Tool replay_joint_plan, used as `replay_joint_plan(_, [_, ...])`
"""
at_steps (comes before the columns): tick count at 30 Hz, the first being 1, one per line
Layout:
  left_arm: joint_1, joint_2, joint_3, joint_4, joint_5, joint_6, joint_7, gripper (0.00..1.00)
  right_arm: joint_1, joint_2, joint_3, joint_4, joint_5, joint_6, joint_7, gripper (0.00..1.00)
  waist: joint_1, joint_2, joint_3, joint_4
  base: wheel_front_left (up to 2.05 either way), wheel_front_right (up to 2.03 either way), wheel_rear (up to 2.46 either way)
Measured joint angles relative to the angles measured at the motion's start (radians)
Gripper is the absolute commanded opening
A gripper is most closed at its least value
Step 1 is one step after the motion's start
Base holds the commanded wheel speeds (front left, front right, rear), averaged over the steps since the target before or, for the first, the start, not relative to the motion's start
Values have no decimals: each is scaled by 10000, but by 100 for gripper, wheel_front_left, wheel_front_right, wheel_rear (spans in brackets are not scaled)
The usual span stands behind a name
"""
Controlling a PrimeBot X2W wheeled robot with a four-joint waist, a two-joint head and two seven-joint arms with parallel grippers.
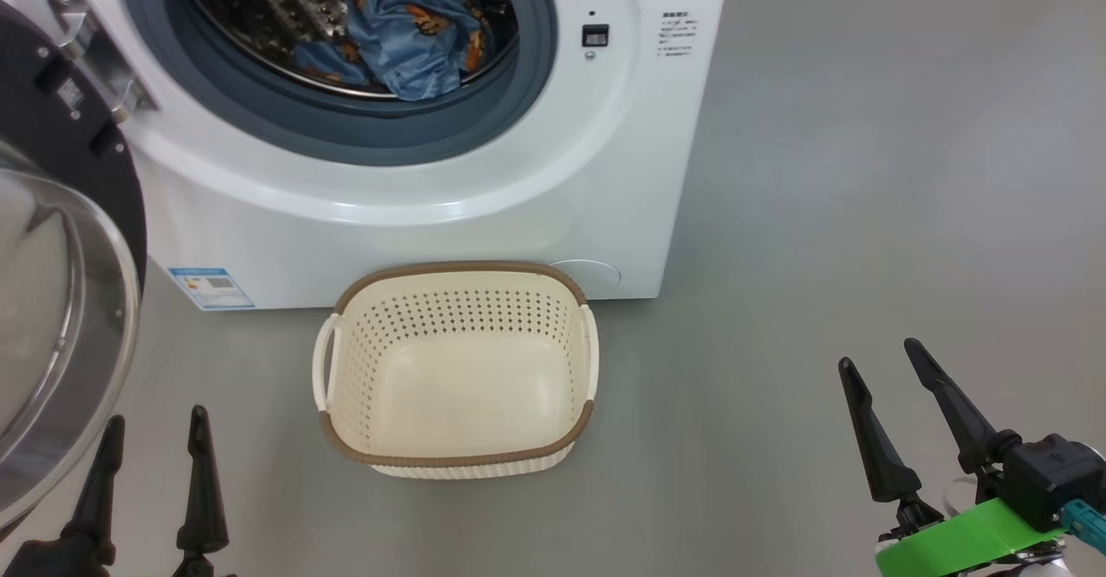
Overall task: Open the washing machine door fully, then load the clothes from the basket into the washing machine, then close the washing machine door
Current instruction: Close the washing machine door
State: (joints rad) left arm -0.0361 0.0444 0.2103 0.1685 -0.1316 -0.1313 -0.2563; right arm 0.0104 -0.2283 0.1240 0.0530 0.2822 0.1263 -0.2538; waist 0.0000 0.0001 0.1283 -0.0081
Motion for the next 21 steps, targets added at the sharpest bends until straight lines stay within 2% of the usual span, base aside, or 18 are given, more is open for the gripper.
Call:
replay_joint_plan(12, [-2,-38,374,2,-176,0,0,100,-62,-211,437,25,0,0,2,100,0,0,38,1020,0,0,0])
replay_joint_plan(17, [3,-63,424,12,-418,33,0,100,-357,-290,706,81,10,0,0,100,0,0,36,1641,0,0,0])
replay_joint_plan(21, [60,-71,408,13,-698,274,0,100,-475,-414,924,144,167,0,0,100,0,0,1,2340,0,0,0])
